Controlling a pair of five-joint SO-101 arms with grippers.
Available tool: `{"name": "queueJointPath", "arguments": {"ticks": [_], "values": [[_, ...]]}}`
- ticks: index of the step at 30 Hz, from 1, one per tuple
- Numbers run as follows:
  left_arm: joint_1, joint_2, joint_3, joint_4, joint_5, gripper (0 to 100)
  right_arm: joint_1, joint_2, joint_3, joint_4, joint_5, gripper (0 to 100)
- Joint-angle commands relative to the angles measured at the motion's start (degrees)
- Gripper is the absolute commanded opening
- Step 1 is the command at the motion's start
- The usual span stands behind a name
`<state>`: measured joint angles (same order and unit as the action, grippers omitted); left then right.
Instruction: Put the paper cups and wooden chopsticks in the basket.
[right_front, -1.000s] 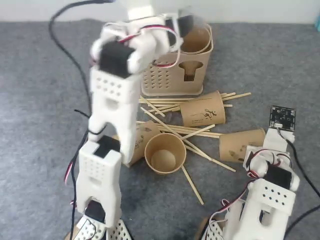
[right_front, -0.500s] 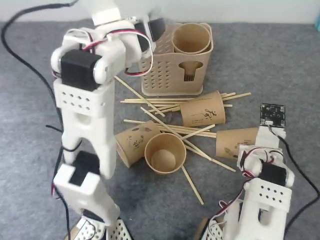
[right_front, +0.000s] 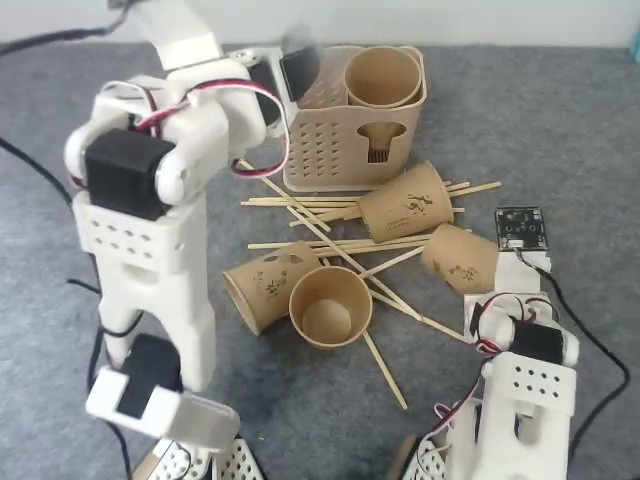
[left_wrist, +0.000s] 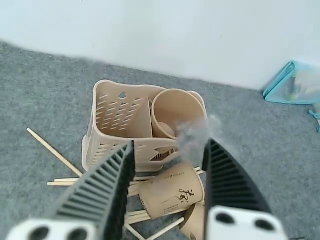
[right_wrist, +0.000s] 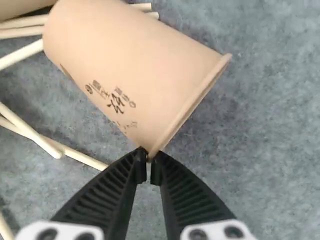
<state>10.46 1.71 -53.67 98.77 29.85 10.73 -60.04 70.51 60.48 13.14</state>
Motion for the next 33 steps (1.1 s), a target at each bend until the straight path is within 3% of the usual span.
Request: {"name": "queueJointPath", "arguments": {"ticks": [1,10,21,28,33], "values": [[-0.53,-5.19,2.77,1.76,-0.62,21,-0.48,-0.57,-3.25,1.63,1.41,0.8],[-2.55,-11.87,11.91,1.67,-3.52,21,-0.04,-1.8,-20.66,15.43,4.84,0.8],[-11.52,-20.04,31.34,0.97,-3.78,21,-0.31,-12.26,-43.87,29.41,10.55,0.8],[-14.77,-26.9,52.26,-8.53,-9.41,21,-0.31,-3.21,-48.53,26.77,9.76,0.8],[-15.82,-34.99,69.85,-17.58,-11.78,21,-0.31,3.74,-60.92,23.78,10.02,0.8]]}}
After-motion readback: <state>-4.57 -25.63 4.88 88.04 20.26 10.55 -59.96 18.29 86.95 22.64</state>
